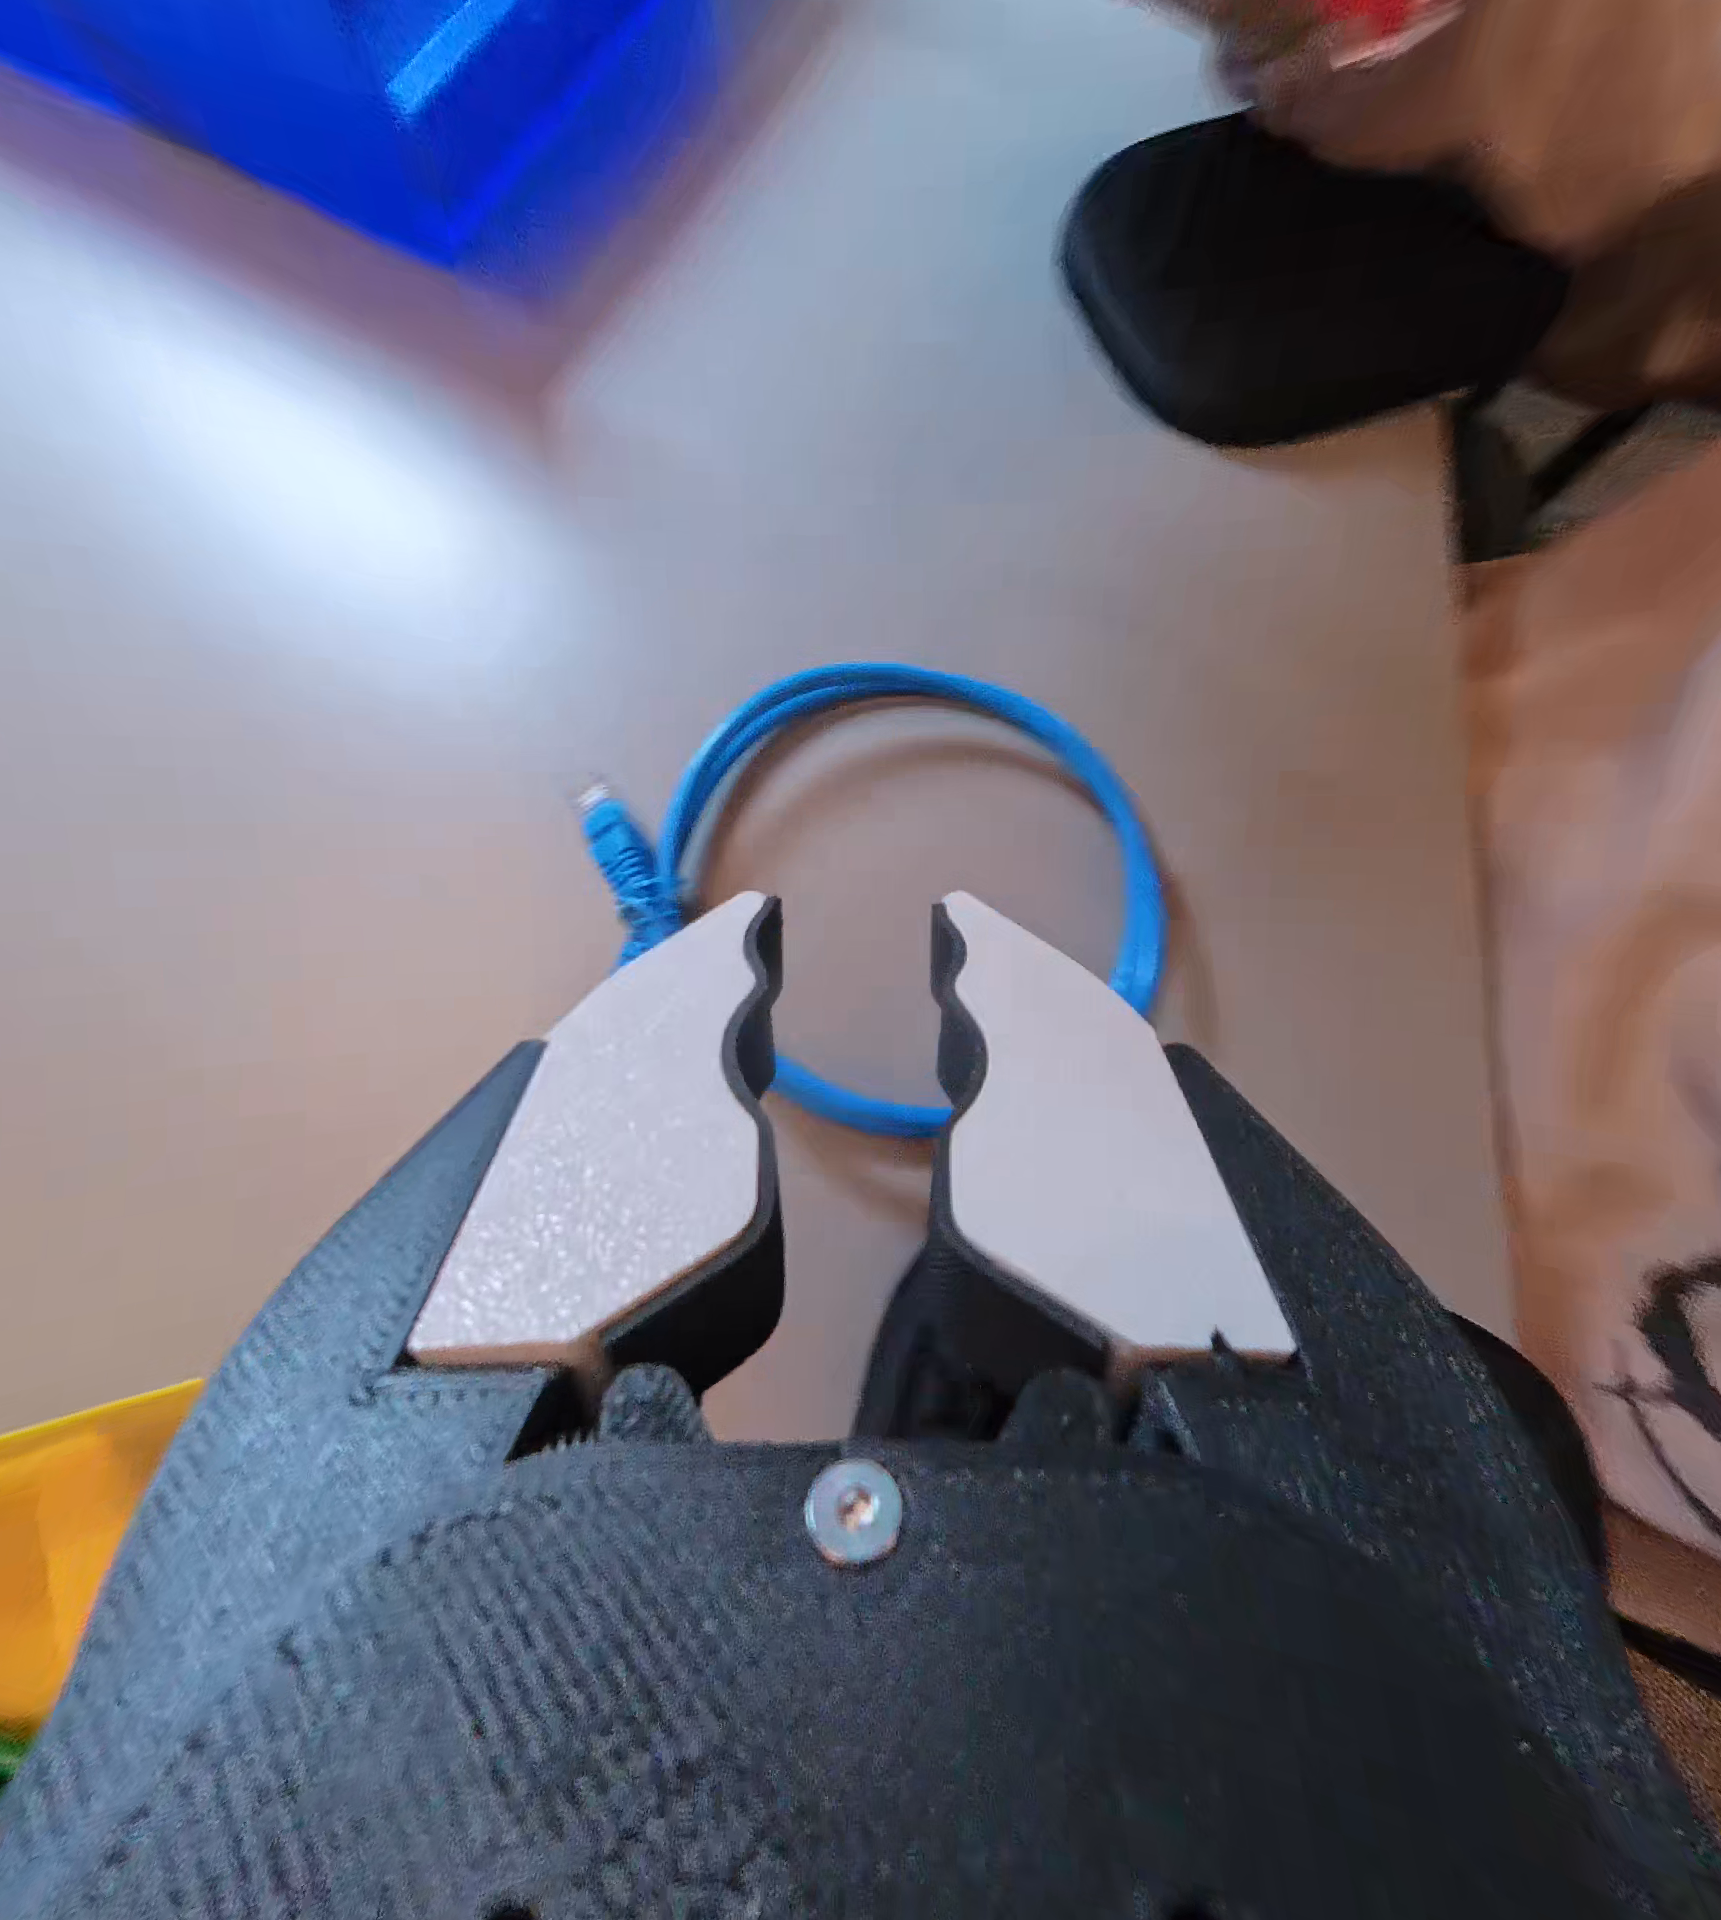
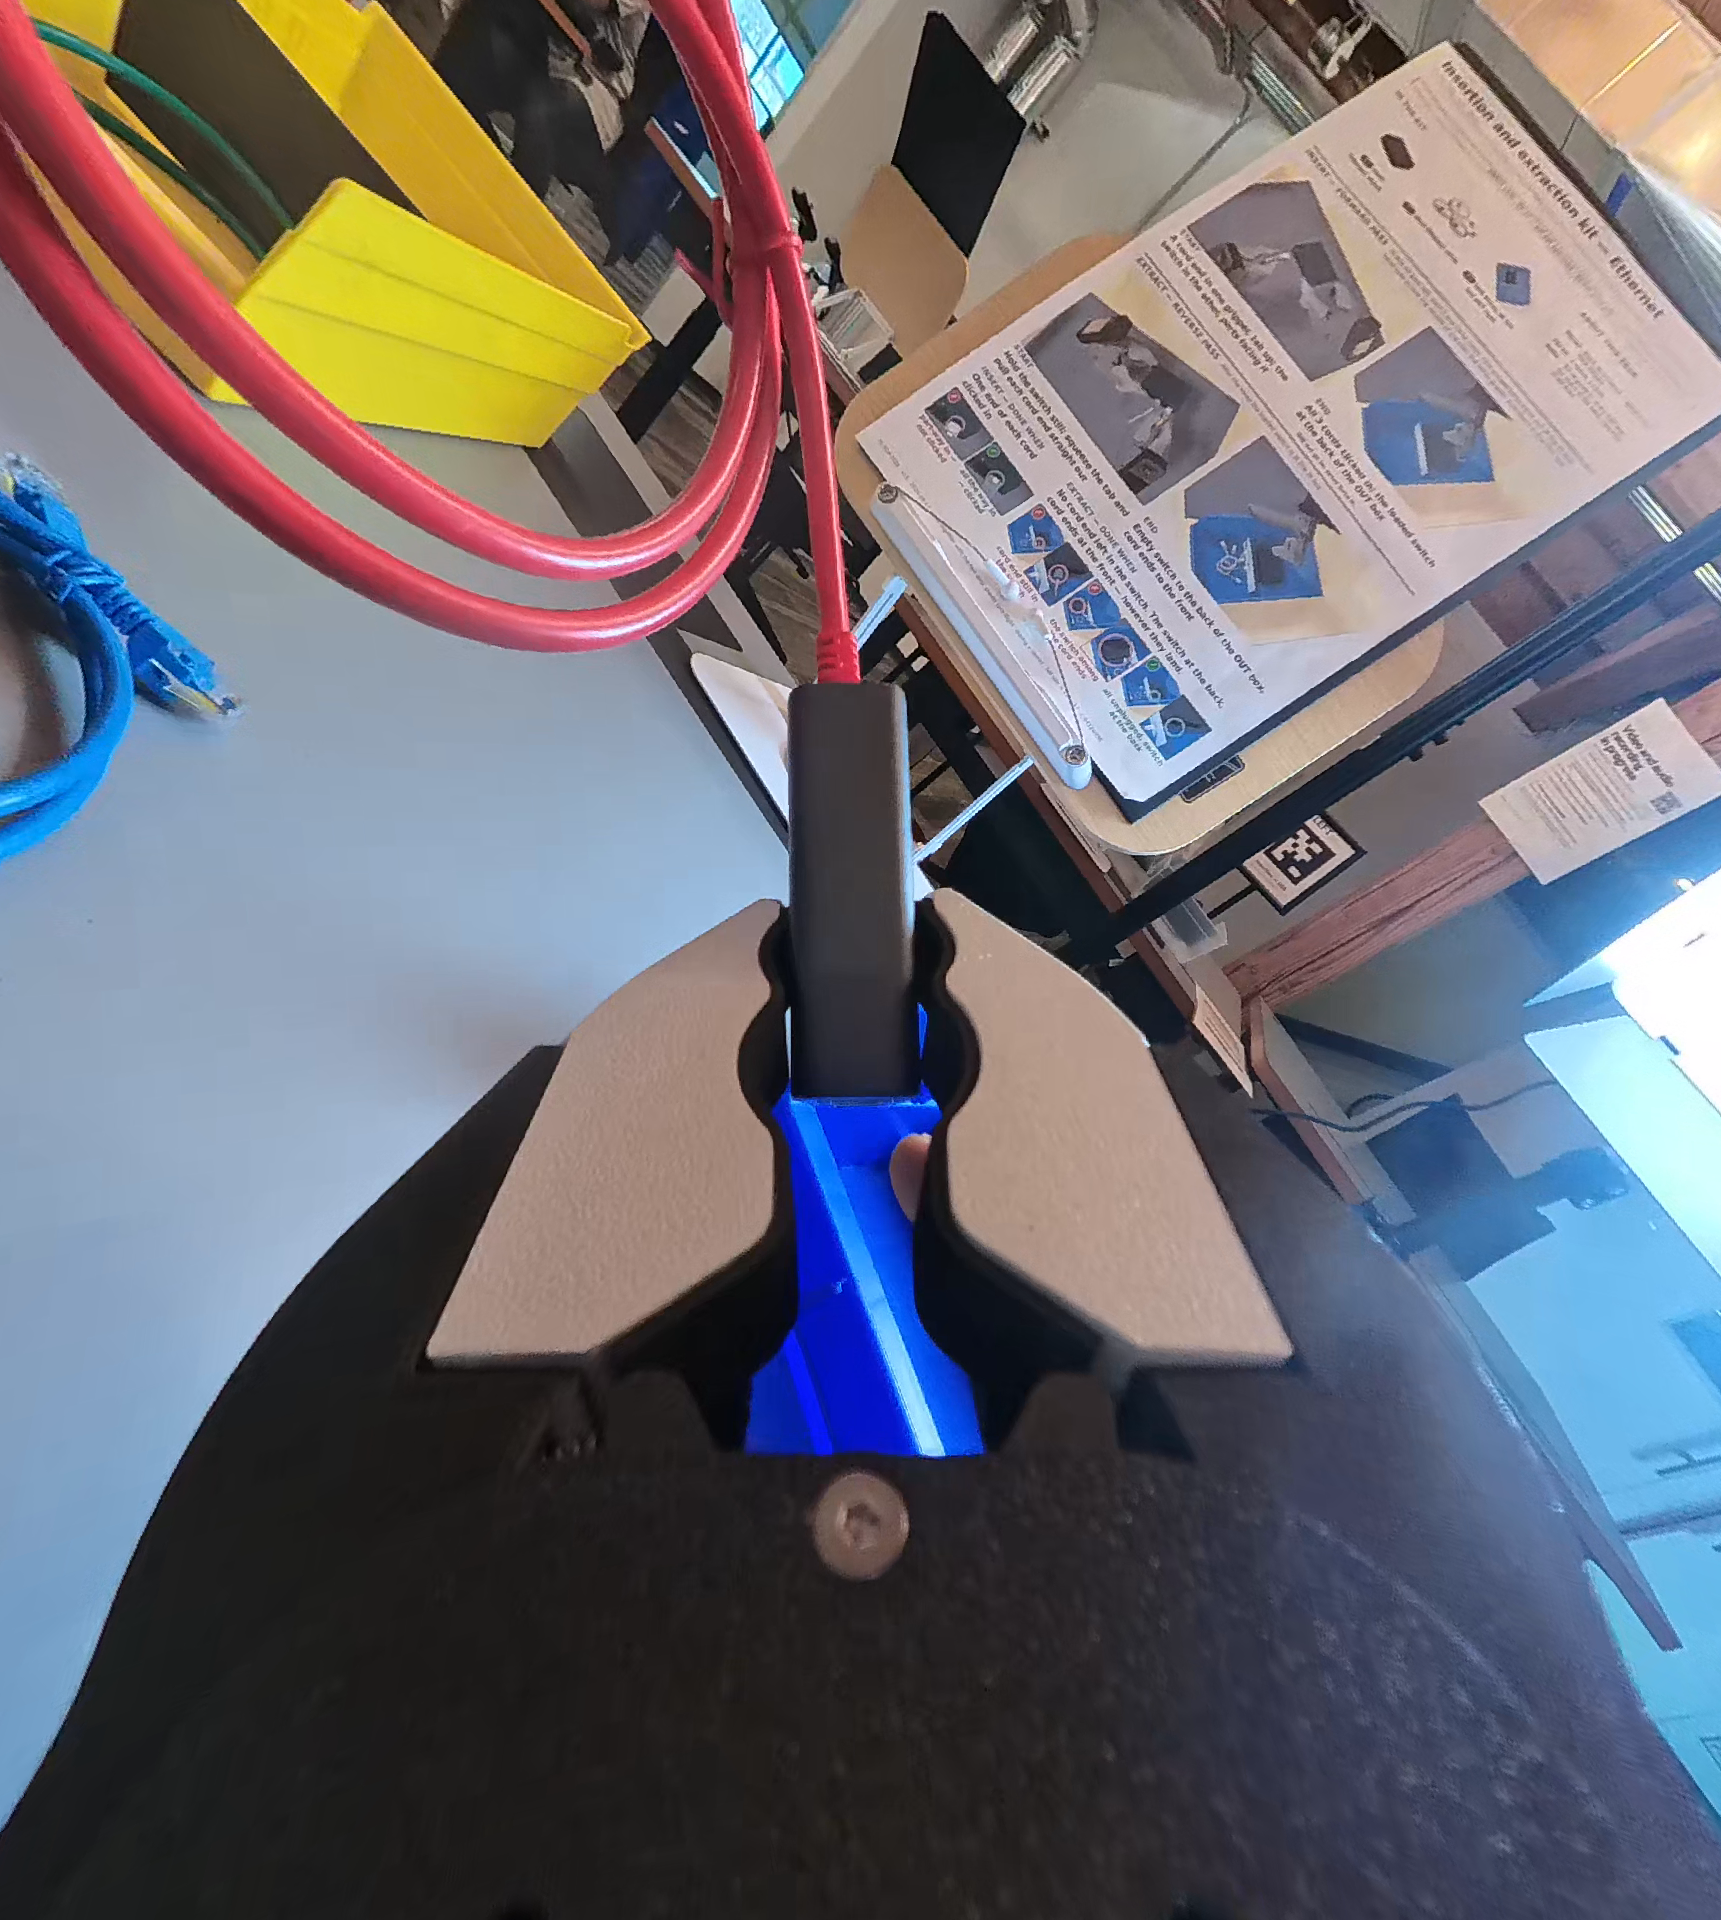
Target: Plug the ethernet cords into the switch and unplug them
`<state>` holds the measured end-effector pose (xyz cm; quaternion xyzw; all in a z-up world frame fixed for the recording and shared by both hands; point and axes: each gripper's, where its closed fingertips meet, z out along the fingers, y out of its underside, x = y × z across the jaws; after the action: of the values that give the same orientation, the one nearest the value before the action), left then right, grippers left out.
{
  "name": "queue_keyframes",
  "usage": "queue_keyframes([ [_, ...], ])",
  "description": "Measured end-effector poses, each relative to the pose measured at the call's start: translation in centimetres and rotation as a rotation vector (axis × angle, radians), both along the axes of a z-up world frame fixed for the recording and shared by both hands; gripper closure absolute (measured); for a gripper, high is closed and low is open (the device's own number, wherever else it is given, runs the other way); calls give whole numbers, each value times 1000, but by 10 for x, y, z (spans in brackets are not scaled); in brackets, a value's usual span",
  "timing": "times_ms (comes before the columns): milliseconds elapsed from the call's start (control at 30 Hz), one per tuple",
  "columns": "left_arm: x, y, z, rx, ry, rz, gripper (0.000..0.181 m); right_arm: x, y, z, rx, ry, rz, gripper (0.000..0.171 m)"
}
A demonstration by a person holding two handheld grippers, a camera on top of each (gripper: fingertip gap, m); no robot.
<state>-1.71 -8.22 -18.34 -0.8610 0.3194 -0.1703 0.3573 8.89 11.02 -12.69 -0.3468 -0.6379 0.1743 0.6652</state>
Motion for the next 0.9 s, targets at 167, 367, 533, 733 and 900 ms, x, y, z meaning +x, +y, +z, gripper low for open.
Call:
queue_keyframes([
  [167, -27, 38, -65, -97, 251, 87, 141, 0, -2, -3, 6, -10, -1, 150],
  [367, -36, 57, -81, -164, 359, 48, 165, 1, 1, -3, -2, -7, 0, 150],
  [533, -78, 87, 4, 155, 525, 245, 165, 8, 11, 9, -41, 46, -37, 150],
  [733, -38, 69, 61, 447, 584, 196, 174, 14, 18, 15, -59, 80, -64, 150],
  [900, 2, 44, 50, 613, 758, 68, 180, 17, 20, 19, -73, 101, -70, 150],
])
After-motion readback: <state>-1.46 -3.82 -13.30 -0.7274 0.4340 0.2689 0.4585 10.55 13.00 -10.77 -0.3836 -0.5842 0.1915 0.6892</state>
